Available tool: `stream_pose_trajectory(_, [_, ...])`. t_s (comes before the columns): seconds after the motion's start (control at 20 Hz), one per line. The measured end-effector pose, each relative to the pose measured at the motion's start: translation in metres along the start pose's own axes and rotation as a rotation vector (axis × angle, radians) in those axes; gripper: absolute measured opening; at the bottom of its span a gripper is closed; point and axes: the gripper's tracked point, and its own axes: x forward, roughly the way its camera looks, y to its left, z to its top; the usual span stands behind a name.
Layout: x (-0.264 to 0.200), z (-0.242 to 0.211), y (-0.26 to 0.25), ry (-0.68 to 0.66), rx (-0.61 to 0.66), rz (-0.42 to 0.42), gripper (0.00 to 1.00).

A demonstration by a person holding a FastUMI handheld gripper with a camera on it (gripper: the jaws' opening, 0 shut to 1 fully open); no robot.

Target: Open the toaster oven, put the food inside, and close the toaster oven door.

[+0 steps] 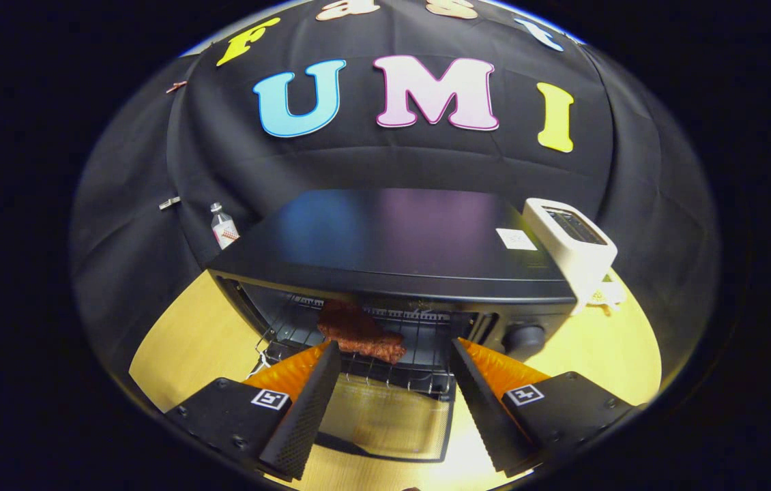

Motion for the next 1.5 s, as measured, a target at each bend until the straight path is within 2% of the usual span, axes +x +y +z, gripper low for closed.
stream_pose_trajectory(0.15, [-0.030, -0.002, 0.003, 0.005, 0.026, -0.033, 0.99])
stream_pose_trajectory(0.35, [-0.071, -0.023, 0.029, 0.050, 0.071, 0.001, 0.99])
stream_pose_trajectory(0.65, [-0.107, -0.085, 0.060, 0.157, 0.006, 0.039, 0.99])
stream_pose_trajectory(1.05, [-0.108, -0.163, 0.073, 0.350, 0.020, 0.034, 0.99])
stream_pose_trajectory(1.5, [-0.069, -0.177, 0.068, 0.409, 0.078, -0.055, 0.99])
